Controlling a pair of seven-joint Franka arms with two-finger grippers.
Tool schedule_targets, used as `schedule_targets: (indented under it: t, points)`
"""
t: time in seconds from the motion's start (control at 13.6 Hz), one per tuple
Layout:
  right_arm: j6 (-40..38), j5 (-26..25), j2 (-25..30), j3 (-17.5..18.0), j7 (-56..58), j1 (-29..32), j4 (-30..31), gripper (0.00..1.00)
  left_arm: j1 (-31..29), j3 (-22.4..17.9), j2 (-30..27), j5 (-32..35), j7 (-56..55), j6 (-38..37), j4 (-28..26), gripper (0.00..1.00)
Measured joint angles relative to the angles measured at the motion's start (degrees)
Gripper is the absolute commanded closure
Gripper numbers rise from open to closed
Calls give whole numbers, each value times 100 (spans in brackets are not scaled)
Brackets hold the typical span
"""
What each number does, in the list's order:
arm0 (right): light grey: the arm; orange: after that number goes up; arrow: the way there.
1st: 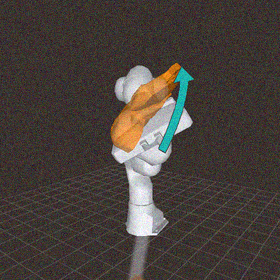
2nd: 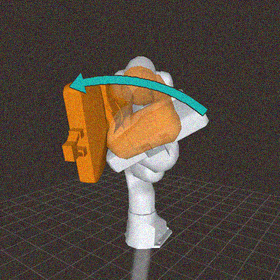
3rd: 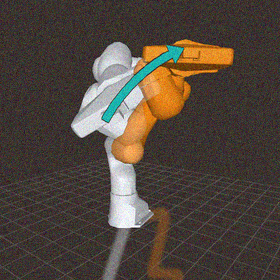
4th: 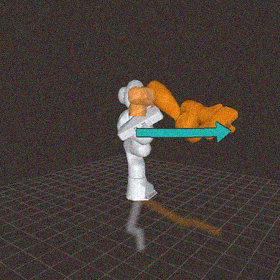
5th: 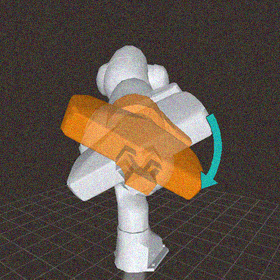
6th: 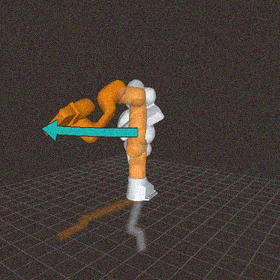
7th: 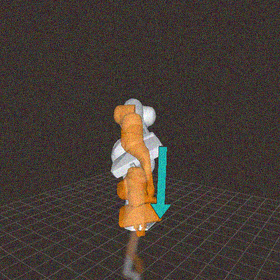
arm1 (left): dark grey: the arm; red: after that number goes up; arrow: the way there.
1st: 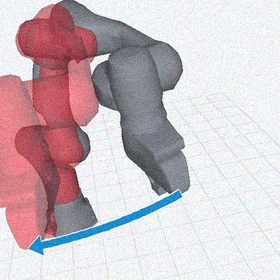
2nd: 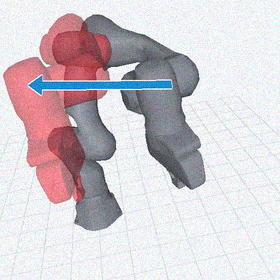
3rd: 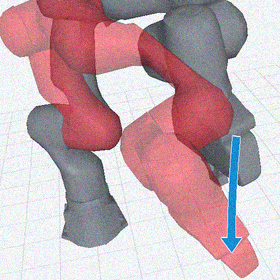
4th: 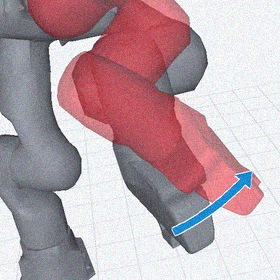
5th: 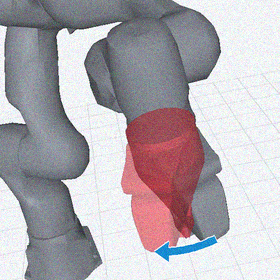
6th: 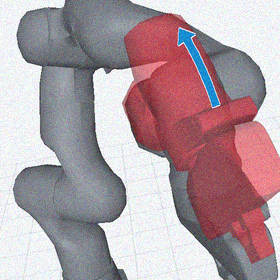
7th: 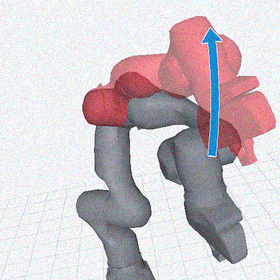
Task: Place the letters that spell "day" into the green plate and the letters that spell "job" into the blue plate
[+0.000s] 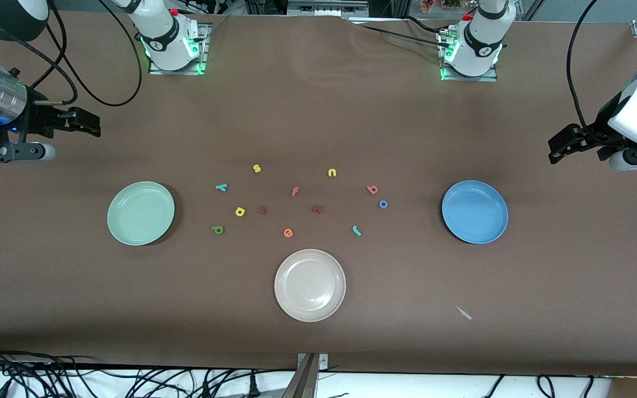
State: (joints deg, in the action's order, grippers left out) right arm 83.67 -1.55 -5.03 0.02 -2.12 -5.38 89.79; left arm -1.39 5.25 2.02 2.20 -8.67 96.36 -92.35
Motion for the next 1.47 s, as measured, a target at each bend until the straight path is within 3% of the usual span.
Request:
schedule_targets:
  t: [1.47]
  points:
    - [0,1,0,1,0,-1,0,0,-31,-16,0,0,209,-73,2,0]
